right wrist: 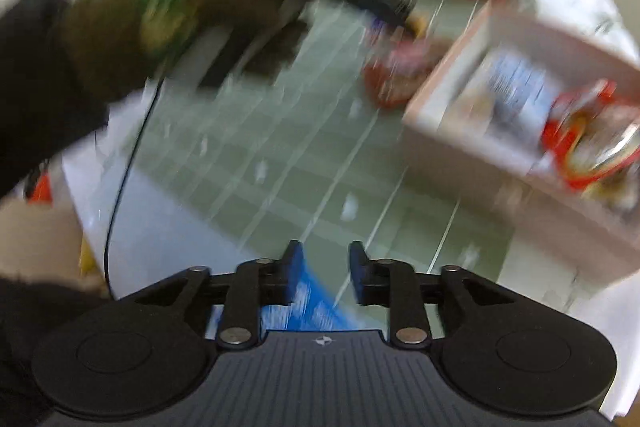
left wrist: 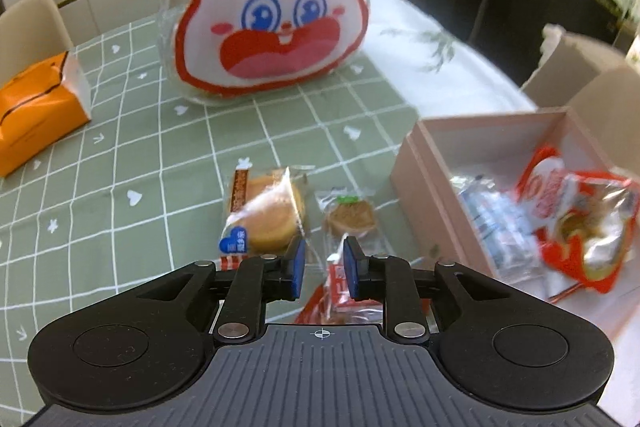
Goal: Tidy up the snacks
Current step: 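Grasp the round wrapped cake with the left tool while the right tool grasps the blue seaweed bag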
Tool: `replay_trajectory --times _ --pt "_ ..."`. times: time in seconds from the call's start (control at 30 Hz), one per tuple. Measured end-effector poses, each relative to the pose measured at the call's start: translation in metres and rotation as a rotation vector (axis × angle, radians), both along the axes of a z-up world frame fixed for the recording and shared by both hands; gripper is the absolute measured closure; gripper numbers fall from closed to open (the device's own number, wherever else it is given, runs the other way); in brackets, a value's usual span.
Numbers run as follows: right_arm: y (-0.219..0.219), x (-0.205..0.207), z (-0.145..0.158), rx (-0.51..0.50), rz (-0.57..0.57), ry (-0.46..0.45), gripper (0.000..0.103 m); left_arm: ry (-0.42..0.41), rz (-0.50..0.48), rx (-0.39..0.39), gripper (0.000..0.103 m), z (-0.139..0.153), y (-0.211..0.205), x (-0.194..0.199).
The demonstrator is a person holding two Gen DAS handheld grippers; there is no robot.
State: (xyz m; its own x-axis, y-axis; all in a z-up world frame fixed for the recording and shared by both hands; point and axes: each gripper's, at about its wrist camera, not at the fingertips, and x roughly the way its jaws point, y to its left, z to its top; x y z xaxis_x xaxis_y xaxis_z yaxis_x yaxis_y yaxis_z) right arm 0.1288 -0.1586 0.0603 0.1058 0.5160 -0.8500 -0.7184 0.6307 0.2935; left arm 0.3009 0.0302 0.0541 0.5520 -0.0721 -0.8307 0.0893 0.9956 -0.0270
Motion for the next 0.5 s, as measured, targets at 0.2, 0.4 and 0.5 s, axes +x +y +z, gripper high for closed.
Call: replay_trajectory --times 0.2,0.4,0.5 --pt "-0.003 -0.024 -0.015 -0.124 0.112 -0.001 0.045 -0.002 0.029 0.037 0.076 -0.011 0.008 -0.007" --pt "-0.005 -0.03 -0.014 -0.119 0.141 -0.047 0.052 0.062 0.064 0.045 0.083 -0.019 0.022 -0.024" --pt "-0.004 -0.019 -0.011 -0.116 0.127 -0.057 0.057 0.05 0.081 0.013 0.083 -0.02 0.031 -0.04"
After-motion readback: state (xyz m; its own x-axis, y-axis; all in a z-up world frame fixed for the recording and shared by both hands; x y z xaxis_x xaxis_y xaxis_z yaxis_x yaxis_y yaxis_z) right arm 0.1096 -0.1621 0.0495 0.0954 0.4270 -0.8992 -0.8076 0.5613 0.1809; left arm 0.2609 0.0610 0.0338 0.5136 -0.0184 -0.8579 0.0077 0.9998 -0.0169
